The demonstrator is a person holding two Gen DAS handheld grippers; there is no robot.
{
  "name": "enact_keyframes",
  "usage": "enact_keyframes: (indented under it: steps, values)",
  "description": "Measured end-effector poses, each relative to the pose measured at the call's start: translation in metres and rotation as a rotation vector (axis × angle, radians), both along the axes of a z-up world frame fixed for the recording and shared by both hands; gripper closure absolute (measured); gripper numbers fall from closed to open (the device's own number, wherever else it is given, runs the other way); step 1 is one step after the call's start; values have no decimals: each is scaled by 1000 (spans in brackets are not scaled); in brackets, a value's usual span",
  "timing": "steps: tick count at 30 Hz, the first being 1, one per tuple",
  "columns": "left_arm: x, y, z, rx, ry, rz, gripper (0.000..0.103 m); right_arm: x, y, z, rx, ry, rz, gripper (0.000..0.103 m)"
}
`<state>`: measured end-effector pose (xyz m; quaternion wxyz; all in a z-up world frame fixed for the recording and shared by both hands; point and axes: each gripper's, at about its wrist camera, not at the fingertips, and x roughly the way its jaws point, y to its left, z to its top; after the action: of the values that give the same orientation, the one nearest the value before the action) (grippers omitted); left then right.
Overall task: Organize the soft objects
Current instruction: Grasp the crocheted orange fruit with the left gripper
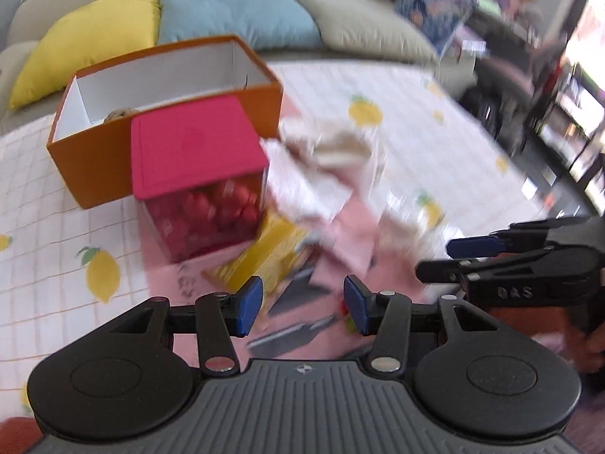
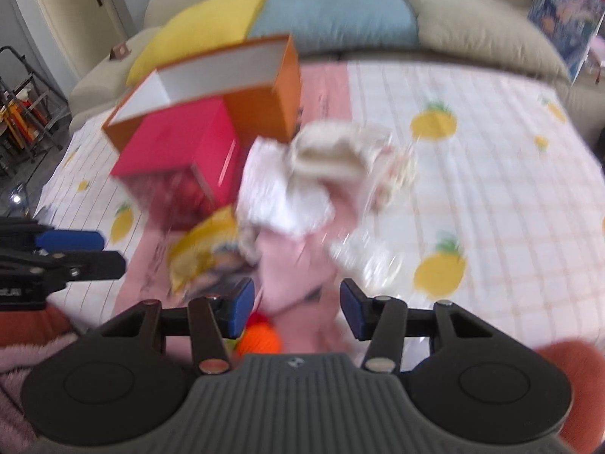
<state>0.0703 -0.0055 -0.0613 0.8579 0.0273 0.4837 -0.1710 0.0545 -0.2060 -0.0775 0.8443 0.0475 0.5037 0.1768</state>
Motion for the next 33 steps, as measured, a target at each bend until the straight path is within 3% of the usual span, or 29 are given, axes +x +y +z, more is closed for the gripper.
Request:
enact_keyframes:
  steps: [3, 11, 14, 18, 21, 25, 33]
  values:
    - [-5, -8, -7, 61, 0, -21, 46, -11, 18, -12, -17, 34, 78, 53]
    - [-15, -18, -21, 38, 60, -53, 46, -6, 41, -35, -61, 120, 181, 53]
    - [-12, -23, -31, -38, 121, -61, 48, -6, 34, -32, -63, 100, 144, 53]
    - [-1, -36, -49, -82, 180, -32, 47, 0, 19, -37, -99, 134, 58, 57]
    - [6, -44, -61, -118, 227, -7, 41, 0, 3, -35, -91, 135, -17, 61]
    - [12, -55, -77, -117, 275, 27, 35, 0, -10, -34, -74, 128, -91, 72]
    - [16, -70, -100, -63, 318, 54, 35, -1, -16, -34, -47, 135, -124, 70]
